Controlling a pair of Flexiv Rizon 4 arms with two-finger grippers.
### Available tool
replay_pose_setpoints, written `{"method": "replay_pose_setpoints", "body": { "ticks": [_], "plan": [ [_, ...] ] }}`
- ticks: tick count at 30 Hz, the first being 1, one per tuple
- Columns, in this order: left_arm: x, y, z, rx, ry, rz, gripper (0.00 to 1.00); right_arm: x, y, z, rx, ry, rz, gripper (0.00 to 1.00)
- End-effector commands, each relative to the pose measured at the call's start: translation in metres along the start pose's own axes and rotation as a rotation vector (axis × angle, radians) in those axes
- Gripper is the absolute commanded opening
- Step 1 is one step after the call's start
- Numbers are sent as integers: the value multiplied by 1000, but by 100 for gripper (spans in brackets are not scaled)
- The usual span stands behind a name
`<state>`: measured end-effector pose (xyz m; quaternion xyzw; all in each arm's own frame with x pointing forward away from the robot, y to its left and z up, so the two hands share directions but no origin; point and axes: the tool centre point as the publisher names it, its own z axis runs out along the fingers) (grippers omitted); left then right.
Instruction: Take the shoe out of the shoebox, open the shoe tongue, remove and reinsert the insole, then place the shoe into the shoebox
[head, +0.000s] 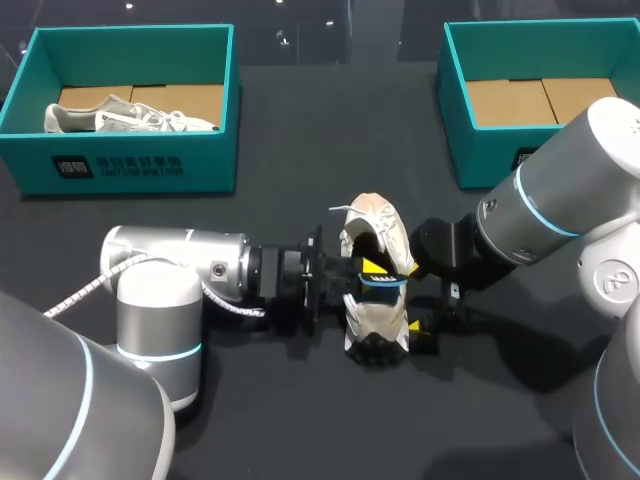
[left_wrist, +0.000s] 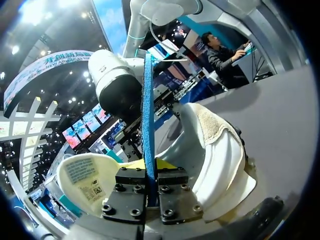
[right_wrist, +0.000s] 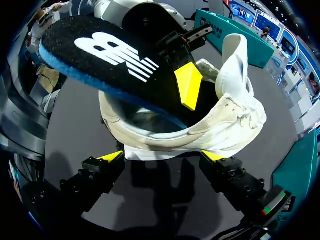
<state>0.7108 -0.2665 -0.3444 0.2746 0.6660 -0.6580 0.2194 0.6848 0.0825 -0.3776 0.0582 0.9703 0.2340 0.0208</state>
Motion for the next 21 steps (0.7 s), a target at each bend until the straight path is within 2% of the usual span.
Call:
{"method": "replay_pose_setpoints", "body": {
  "ticks": [1, 4, 11, 16, 19, 21],
  "plan": [
    [0, -7, -2, 9, -2, 2, 16, 1, 1, 0, 3, -3, 1, 100],
    [-2, -19, -2, 23, -3, 5, 25, 1, 1, 0, 3, -3, 1, 100],
    [0, -43, 1, 59, 17, 8, 27, 1, 1, 0, 3, -3, 1, 100],
    [8, -48, 5, 62, 58, 14, 32, 1, 1, 0, 3, -3, 1, 100],
    [10, -44, 8, 45, 66, 26, 30, 1, 1, 0, 3, -3, 1, 100],
    [11, -41, 10, 35, 70, 32, 25, 1, 1, 0, 3, -3, 1, 100]
  ]
}}
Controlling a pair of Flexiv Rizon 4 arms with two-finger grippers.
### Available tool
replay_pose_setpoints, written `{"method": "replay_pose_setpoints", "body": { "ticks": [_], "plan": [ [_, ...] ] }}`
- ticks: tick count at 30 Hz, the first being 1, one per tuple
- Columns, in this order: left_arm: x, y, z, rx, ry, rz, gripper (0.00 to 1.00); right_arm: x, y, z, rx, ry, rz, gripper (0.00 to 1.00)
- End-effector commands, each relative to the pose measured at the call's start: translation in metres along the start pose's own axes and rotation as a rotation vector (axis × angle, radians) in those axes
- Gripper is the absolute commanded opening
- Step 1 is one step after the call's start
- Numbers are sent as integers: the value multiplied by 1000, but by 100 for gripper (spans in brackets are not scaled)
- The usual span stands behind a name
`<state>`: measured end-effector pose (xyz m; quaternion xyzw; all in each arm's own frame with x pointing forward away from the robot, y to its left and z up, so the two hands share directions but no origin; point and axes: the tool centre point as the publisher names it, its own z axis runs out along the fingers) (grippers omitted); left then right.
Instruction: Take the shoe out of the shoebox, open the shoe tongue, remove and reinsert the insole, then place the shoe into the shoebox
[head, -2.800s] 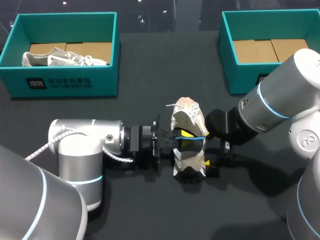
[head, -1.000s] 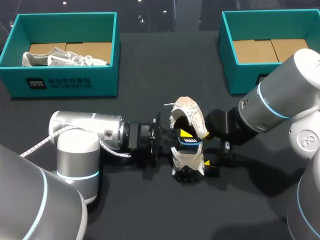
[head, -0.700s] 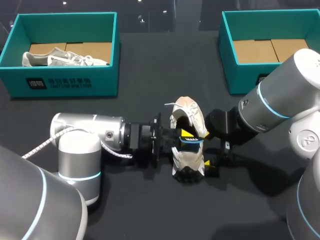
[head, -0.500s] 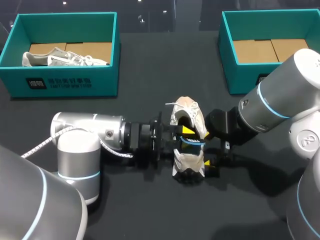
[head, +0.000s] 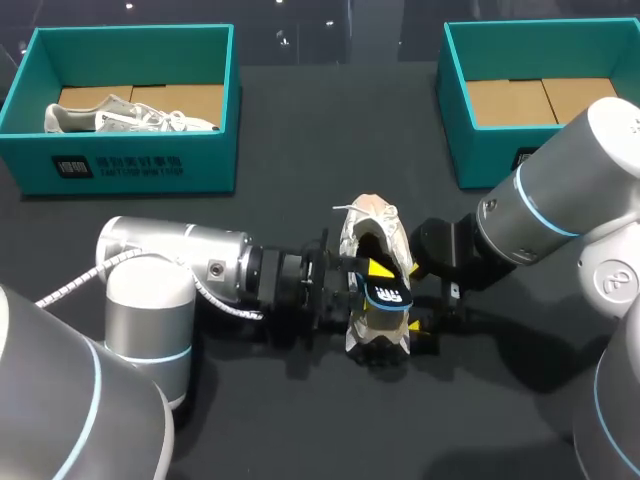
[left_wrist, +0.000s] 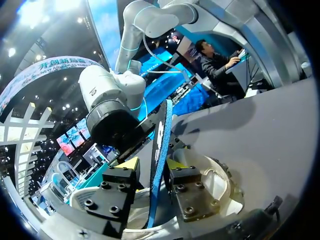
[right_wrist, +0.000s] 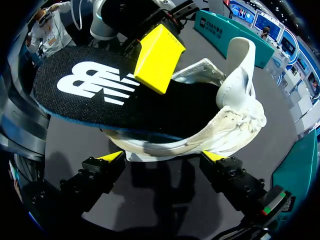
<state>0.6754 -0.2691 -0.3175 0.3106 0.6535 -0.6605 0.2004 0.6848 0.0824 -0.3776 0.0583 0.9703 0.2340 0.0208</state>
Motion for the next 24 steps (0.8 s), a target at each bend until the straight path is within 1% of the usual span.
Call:
{"method": "replay_pose_setpoints", "body": {
  "ticks": [1, 2, 6, 8, 16, 24],
  "plan": [
    [2, 4, 6, -17, 5, 8, 14, 1, 1, 0, 3, -3, 1, 100],
    [2, 5, 7, -23, 9, 18, 0, 1, 1, 0, 3, -3, 1, 100],
    [0, 10, 7, -30, 13, 43, 0, 1, 1, 0, 3, -3, 1, 100],
    [-1, 14, 6, -46, 14, 68, 0, 1, 1, 0, 3, -3, 1, 100],
    [-4, 40, 2, -86, 11, 99, 0, 1, 1, 0, 3, -3, 1, 100],
    [-5, 58, -4, -116, 1, 109, 0, 1, 1, 0, 3, -3, 1, 100]
  ]
}}
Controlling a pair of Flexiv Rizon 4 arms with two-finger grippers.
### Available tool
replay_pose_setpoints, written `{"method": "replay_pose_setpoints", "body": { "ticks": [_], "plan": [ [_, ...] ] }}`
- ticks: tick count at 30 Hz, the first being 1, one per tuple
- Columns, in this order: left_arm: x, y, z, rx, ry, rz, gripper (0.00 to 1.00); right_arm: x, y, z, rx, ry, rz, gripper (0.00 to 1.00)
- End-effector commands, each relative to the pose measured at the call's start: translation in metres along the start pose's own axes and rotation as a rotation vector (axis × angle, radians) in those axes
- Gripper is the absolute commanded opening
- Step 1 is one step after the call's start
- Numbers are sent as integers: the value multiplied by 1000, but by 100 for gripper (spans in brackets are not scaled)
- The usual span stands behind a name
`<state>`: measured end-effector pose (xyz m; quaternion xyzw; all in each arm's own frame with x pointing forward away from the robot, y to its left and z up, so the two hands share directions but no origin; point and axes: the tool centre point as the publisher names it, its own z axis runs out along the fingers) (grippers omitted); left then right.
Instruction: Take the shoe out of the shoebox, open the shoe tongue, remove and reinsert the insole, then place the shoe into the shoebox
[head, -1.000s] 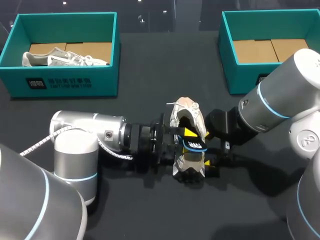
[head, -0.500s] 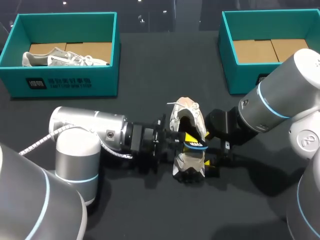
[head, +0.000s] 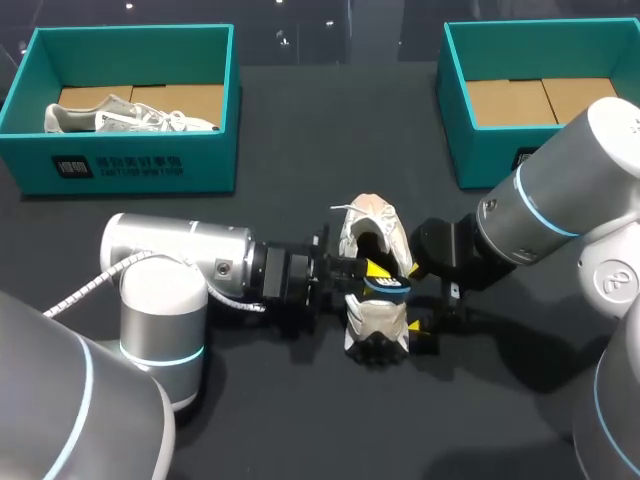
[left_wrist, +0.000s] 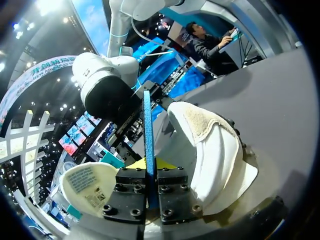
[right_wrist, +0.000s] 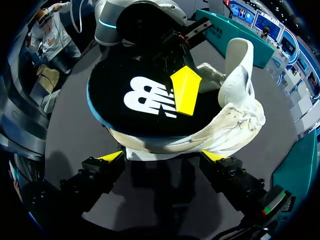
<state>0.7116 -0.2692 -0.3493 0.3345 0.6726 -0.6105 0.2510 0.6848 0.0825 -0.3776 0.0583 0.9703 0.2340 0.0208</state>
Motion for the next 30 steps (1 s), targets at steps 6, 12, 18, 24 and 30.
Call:
{"method": "replay_pose_setpoints", "body": {
  "ticks": [6, 12, 18, 24, 30],
  "plan": [
    [1, 6, -1, 3, -14, -9, 0, 1, 1, 0, 3, -3, 1, 100],
    [-3, -16, -1, 35, -31, -32, 45, 1, 1, 0, 3, -3, 1, 100],
    [-7, -38, 0, 70, -28, -66, 36, 1, 1, 0, 3, -3, 1, 100],
    [-3, -46, 6, 72, 5, -67, 31, 1, 1, 0, 3, -3, 1, 100],
    [0, -34, 10, 49, 19, -35, 0, 1, 1, 0, 3, -3, 1, 100]
  ]
}}
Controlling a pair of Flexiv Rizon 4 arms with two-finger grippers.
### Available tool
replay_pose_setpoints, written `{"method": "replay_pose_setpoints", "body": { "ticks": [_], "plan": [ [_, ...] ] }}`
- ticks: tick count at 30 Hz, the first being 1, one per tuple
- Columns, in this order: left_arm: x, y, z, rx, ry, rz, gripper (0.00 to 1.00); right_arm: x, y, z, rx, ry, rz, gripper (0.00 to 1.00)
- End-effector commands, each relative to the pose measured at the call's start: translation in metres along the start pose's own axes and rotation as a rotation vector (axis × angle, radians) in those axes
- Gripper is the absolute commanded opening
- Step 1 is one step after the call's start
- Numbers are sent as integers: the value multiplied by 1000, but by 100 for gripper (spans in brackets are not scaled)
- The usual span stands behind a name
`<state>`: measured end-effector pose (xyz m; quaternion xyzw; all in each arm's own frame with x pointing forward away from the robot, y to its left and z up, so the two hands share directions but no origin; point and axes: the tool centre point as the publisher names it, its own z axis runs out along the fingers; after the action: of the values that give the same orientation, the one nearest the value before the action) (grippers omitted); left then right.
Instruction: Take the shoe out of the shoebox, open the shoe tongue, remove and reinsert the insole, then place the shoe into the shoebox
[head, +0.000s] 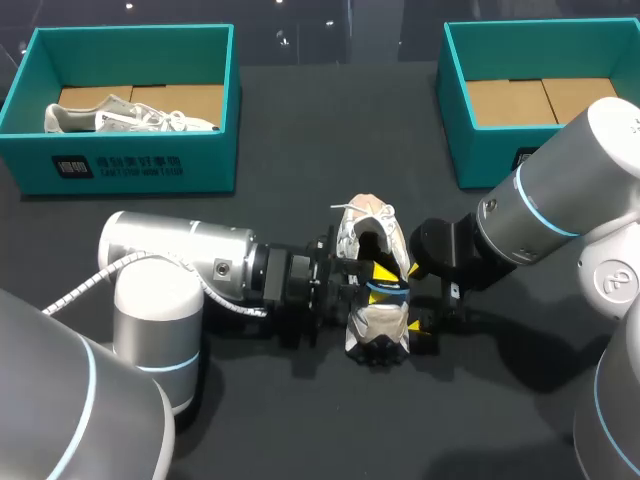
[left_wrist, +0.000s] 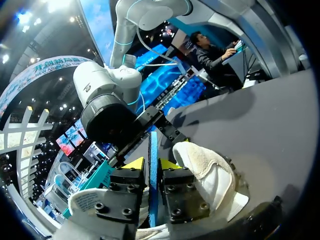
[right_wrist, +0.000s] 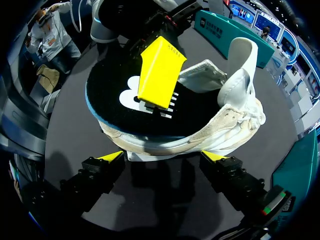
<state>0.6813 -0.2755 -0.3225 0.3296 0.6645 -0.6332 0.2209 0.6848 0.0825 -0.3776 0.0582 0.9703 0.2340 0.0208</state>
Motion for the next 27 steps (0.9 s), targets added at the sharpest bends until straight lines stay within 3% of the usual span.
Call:
{"method": "replay_pose_setpoints", "body": {
  "ticks": [1, 14, 22, 23, 24, 27],
  "plan": [
    [1, 11, 5, -19, 4, 32, 0, 1, 1, 0, 3, -3, 1, 100],
    [1, 55, -3, -96, -8, 123, 0, 1, 1, 0, 3, -3, 1, 100],
    [1, 50, -6, -93, -26, 91, 0, 1, 1, 0, 3, -3, 1, 100],
    [1, 46, -6, -86, -31, 84, 4, 1, 1, 0, 3, -3, 1, 100],
    [-1, 42, -6, -81, -33, 80, 22, 1, 1, 0, 3, -3, 1, 100],
    [-3, 28, -7, -68, -41, 73, 36, 1, 1, 0, 3, -3, 1, 100]
  ]
}}
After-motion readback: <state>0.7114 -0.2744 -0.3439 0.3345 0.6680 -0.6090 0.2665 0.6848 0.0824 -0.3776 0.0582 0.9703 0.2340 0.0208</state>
